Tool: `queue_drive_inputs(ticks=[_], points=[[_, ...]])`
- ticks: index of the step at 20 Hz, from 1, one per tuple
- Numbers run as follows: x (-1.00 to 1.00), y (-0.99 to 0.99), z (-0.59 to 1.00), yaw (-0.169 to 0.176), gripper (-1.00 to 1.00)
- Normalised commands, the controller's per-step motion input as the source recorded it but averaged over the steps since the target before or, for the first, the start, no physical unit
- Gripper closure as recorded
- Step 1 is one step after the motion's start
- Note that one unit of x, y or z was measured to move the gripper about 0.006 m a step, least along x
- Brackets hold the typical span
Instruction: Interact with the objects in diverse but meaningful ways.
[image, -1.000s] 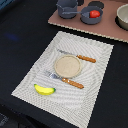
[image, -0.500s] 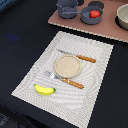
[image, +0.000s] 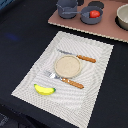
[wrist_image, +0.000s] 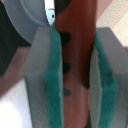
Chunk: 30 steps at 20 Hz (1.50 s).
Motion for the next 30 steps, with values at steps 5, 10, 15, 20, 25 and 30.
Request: queue_drive_inputs(ticks=[5, 10, 15, 20, 25, 30], points=[[-0.08, 0.2, -0.33, 0.0, 1.0], [-0.16, 0.37, -0.26, 0.0, 1.0], [-0.29, 0.41, -0.25, 0.0, 1.0], [-0.25, 0.31, -0.25, 0.0, 1.0], [-0.13, 0.09, -0.29, 0.0, 1.0], [-0.08, 0.02, -0.32, 0.0, 1.0]])
